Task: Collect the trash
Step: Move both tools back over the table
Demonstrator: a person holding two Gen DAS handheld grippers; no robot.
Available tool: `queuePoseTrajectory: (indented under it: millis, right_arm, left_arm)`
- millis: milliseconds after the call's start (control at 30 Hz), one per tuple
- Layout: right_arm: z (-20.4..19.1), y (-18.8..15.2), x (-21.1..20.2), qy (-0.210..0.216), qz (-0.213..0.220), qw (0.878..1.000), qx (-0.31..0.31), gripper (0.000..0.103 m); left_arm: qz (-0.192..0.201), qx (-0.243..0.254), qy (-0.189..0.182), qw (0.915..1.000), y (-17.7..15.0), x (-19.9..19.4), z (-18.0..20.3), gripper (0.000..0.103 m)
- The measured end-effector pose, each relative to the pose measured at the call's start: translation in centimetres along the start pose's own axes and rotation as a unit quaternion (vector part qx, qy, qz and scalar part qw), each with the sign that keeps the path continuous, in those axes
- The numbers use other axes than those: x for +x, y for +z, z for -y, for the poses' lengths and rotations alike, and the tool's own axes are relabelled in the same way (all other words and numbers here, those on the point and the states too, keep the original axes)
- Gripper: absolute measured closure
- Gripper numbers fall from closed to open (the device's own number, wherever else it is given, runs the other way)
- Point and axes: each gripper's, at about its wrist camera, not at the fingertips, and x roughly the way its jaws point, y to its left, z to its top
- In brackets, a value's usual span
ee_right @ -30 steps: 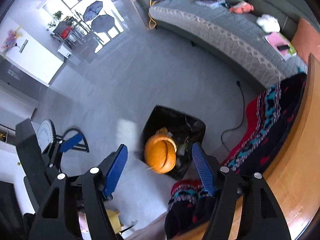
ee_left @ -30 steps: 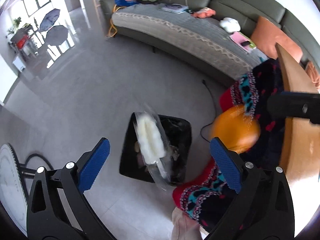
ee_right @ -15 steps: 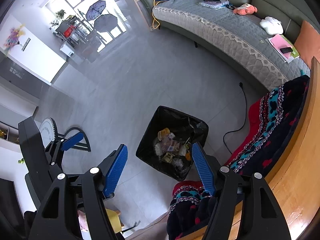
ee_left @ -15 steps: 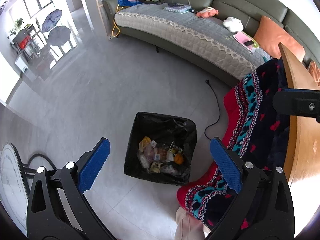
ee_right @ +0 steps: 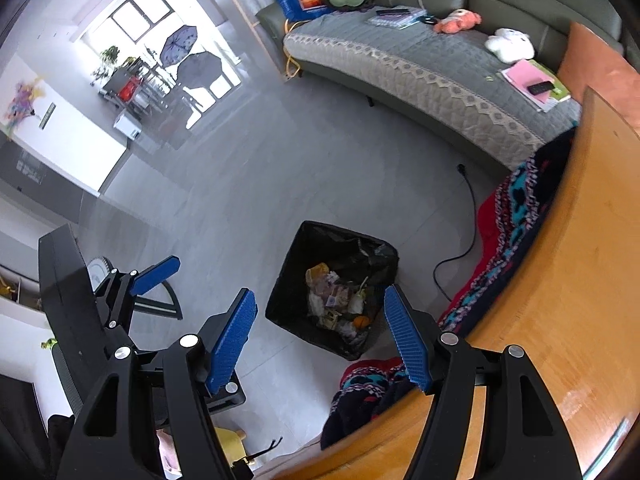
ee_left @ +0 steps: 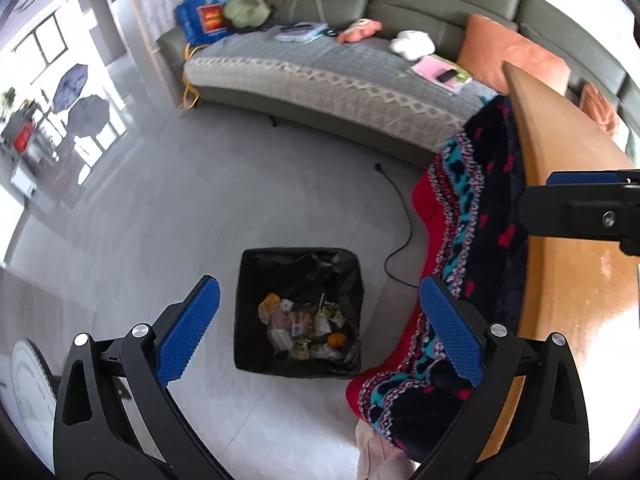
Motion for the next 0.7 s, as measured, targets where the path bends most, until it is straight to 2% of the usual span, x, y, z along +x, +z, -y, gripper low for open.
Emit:
queuePoseTrajectory:
  millis: [333, 700]
  right_arm:
    - [5.4, -2.3, -4.6, -0.016, 0.031, 0.999, 0.037, 0.035]
    - [12.3, -5.7, -9.1, -0.032, 0.06, 0.994, 0.091, 0.035]
  left_arm:
    - [0.017, 0.043, -0.024, 0.9987, 1.1, -1.5, 7.1, 0.006]
    - [0.025, 0.107, -0.058, 0.9923, 1.9, -2.8, 16.3, 0.006]
